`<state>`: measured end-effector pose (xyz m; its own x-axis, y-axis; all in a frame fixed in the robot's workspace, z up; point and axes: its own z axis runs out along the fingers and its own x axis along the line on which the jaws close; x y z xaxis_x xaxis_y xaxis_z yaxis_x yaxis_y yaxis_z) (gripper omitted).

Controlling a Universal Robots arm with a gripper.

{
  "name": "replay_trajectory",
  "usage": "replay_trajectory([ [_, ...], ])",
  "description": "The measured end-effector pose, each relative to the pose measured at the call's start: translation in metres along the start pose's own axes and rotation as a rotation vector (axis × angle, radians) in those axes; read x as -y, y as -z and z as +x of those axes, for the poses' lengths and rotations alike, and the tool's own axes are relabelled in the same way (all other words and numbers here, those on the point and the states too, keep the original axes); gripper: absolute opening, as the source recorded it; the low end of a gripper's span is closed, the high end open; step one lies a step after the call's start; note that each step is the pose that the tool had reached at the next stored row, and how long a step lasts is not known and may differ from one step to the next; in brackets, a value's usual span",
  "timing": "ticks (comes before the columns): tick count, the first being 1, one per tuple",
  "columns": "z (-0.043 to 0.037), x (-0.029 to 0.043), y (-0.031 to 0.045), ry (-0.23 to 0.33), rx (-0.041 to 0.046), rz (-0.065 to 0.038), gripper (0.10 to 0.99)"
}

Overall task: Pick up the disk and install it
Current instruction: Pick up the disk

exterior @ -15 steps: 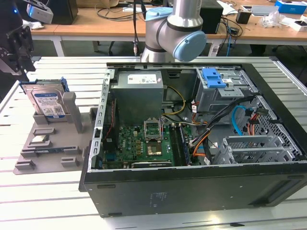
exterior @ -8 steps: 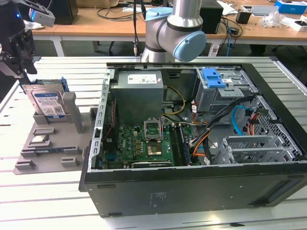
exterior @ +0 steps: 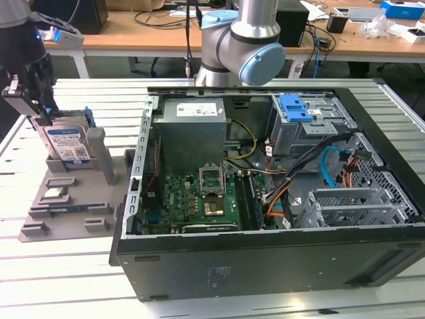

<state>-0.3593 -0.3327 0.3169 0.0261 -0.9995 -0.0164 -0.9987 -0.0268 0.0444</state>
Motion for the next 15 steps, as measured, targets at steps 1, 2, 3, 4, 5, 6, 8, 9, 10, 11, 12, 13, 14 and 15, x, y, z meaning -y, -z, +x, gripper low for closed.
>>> replay_trajectory([
  [1, 0.0000, 0.0001, -0.0021, 0.001, 0.0000, 0.000, 0.482],
  [2, 0.0000, 0.0002, -0.0041, 0.002, 0.0000, 0.000, 0.482],
  [3, 0.0001, 0.0004, -0.0074, 0.004, -0.0002, 0.000, 0.482],
  [4, 0.0001, 0.0006, -0.0106, 0.006, -0.0002, 0.000, 0.482],
  [5, 0.0002, 0.0007, -0.0146, 0.007, -0.0003, 0.000, 0.482],
  [6, 0.0003, 0.0009, -0.0175, 0.008, -0.0004, 0.000, 0.482],
  [8, 0.0003, 0.0011, -0.0211, 0.010, -0.0003, 0.000, 0.482],
  [9, 0.0004, 0.0012, -0.0236, 0.011, -0.0004, 0.000, 0.482],
  [10, 0.0004, 0.0012, -0.0246, 0.012, -0.0004, 0.000, 0.482],
  [11, 0.0004, 0.0012, -0.0247, 0.012, -0.0006, 0.000, 0.482],
  [12, 0.0004, 0.0012, -0.0249, 0.012, -0.0005, 0.000, 0.482],
  [13, 0.0004, 0.0012, -0.0249, 0.012, -0.0005, 0.000, 0.482],
  [14, 0.0004, 0.0012, -0.0250, 0.012, -0.0005, 0.000, 0.482],
  [15, 0.0004, 0.0012, -0.0250, 0.012, -0.0005, 0.000, 0.482],
])
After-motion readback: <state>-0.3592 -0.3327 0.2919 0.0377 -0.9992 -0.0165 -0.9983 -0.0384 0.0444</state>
